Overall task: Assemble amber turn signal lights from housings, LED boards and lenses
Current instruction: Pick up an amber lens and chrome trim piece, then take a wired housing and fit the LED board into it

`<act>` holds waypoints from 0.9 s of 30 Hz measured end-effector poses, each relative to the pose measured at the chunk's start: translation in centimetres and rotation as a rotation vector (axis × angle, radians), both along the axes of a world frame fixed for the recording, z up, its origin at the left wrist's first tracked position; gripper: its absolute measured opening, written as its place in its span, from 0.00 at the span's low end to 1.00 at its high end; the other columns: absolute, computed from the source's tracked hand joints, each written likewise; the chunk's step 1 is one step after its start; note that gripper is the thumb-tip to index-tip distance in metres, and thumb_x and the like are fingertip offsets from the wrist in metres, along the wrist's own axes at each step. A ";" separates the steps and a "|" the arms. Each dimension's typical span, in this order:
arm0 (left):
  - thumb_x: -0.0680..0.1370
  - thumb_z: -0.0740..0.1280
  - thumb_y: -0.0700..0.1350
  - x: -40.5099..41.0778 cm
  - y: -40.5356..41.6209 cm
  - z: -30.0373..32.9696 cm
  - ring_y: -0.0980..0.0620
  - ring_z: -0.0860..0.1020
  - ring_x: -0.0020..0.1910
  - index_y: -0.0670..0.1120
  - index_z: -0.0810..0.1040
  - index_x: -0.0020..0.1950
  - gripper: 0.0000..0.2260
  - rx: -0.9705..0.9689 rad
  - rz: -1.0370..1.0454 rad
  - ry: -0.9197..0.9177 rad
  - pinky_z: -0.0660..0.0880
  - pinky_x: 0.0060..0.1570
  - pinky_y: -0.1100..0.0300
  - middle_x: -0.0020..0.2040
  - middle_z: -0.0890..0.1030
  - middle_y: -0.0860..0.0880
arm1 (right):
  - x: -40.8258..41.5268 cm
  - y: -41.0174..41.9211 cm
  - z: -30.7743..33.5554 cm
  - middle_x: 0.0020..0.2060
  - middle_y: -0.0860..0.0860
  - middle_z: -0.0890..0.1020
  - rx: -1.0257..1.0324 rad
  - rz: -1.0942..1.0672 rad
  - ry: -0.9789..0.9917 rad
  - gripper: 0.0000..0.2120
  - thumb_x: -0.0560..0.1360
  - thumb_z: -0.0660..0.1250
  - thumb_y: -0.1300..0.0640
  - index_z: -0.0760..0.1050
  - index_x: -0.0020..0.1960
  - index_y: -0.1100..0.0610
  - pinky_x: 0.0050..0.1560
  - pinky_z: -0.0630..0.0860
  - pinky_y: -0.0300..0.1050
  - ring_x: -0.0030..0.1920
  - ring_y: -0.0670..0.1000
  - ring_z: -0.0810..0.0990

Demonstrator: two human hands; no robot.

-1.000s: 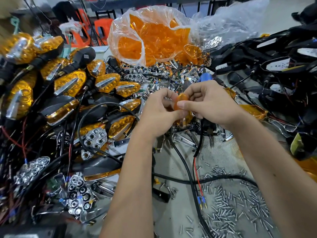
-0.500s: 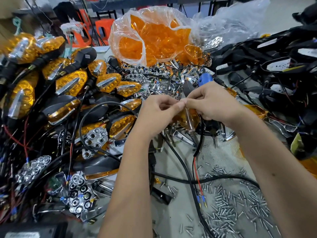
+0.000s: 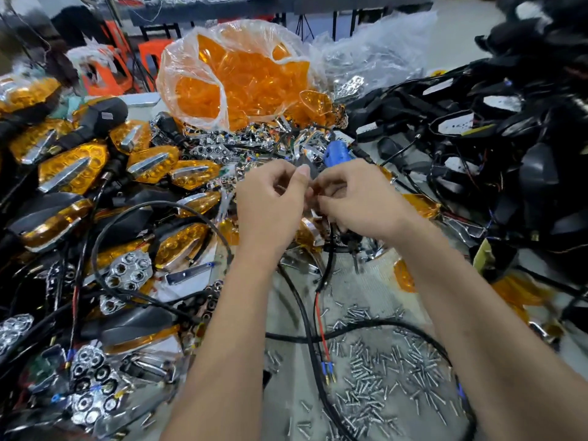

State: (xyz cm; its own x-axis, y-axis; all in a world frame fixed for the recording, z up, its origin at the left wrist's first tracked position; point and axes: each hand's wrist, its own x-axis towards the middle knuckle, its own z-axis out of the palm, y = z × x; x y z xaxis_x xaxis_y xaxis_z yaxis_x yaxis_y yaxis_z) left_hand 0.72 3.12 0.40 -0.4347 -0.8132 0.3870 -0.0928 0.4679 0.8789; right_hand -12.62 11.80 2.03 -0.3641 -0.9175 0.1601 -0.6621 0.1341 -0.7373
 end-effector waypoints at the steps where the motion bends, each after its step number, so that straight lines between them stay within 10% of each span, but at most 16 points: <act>1: 0.80 0.68 0.48 -1.0 0.7 0.1 0.43 0.82 0.36 0.45 0.83 0.38 0.12 -0.019 0.001 -0.010 0.81 0.41 0.41 0.33 0.83 0.48 | -0.7 0.6 0.0 0.30 0.53 0.82 0.003 -0.017 0.004 0.05 0.76 0.70 0.63 0.84 0.46 0.56 0.34 0.76 0.48 0.27 0.46 0.75; 9: 0.79 0.69 0.48 -9.8 4.3 1.8 0.51 0.79 0.36 0.46 0.79 0.34 0.14 -0.136 -0.138 -0.174 0.75 0.41 0.54 0.32 0.80 0.51 | -9.1 5.1 1.7 0.37 0.49 0.84 0.118 -0.403 0.254 0.03 0.73 0.76 0.52 0.86 0.44 0.51 0.40 0.72 0.41 0.39 0.49 0.80; 13: 0.80 0.69 0.47 -12.8 4.4 1.6 0.53 0.74 0.34 0.47 0.75 0.32 0.16 -0.163 -0.192 -0.271 0.69 0.38 0.56 0.30 0.74 0.54 | -14.0 3.6 2.6 0.48 0.56 0.87 0.142 -0.631 0.451 0.09 0.73 0.70 0.63 0.86 0.47 0.52 0.52 0.76 0.44 0.52 0.59 0.83; 27: 0.80 0.68 0.47 -17.3 1.2 0.6 0.47 0.76 0.35 0.43 0.77 0.34 0.15 0.003 -0.053 -0.323 0.67 0.33 0.56 0.31 0.76 0.49 | -19.4 -7.5 -1.3 0.73 0.56 0.70 0.426 -0.259 0.719 0.24 0.81 0.65 0.56 0.68 0.77 0.52 0.66 0.71 0.64 0.73 0.61 0.65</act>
State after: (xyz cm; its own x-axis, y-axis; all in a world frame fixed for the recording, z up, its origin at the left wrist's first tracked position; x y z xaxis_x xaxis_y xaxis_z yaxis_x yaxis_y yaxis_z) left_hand -16.57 4.30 0.97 -0.5765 -0.7869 0.2201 -0.3422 0.4771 0.8095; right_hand -32.01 4.33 0.78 -0.5122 -0.8537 0.0934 -0.8578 0.5140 -0.0057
